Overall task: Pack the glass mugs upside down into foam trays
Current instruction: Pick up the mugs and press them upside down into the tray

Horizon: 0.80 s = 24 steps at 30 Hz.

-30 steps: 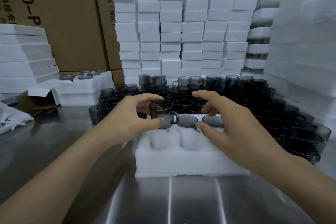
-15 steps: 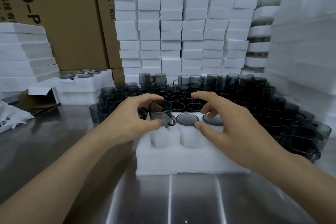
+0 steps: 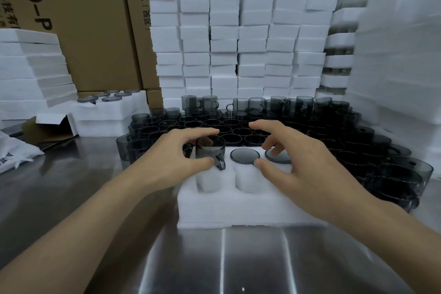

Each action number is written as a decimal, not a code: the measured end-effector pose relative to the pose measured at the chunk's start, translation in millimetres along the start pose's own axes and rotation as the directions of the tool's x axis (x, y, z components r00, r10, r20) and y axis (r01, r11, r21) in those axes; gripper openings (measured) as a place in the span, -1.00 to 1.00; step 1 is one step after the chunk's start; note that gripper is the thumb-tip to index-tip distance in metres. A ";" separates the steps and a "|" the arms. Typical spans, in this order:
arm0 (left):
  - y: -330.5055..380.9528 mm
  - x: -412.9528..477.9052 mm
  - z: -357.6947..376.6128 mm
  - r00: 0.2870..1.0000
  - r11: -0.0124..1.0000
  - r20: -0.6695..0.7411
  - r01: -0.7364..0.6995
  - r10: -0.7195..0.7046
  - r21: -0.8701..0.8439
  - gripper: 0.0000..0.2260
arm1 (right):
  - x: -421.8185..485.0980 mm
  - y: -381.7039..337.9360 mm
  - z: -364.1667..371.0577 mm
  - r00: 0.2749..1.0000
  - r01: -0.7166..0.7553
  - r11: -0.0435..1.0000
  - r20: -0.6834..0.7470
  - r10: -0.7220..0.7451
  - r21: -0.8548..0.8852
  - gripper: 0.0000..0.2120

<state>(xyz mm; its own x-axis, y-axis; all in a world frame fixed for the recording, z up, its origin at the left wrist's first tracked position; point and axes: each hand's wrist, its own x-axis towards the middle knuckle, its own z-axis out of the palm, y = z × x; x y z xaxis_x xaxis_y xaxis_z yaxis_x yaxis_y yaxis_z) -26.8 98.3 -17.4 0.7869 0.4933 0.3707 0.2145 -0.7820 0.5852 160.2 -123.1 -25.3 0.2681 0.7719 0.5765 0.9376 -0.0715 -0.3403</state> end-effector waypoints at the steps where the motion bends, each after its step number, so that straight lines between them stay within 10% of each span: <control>1: 0.9 0.2 -0.1 1.000 0.999 0.013 0.020 -0.019 -0.044 -0.54 | -0.1 -0.2 0.0 1.000 -0.001 1.000 0.001 0.001 0.000 -0.46; 15: 17.3 -2.2 9.9 0.993 0.992 0.004 0.120 -0.120 -0.027 -0.66 | 0.3 -3.8 -0.3 1.000 -0.019 1.000 0.015 0.020 -0.010 -0.51; 19: 20.6 -3.6 7.3 0.980 0.994 -0.197 0.006 -0.028 -0.109 -0.72 | 1.0 -3.7 -6.2 1.000 -0.023 0.999 0.009 0.023 -0.023 -0.57; 24: 23.1 -8.8 16.5 0.955 0.998 0.291 0.048 -0.058 0.041 -0.24 | 6.1 1.4 -15.6 0.997 -0.070 0.997 -0.042 0.070 -0.013 -0.61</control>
<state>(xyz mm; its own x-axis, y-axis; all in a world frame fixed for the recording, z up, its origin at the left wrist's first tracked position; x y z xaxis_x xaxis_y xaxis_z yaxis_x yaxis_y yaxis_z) -19.2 69.6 -19.1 0.9074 0.4055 0.1105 0.2756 -0.7726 0.5719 166.6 -128.3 -10.7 0.3419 0.7377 0.5822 0.9191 -0.1335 -0.3706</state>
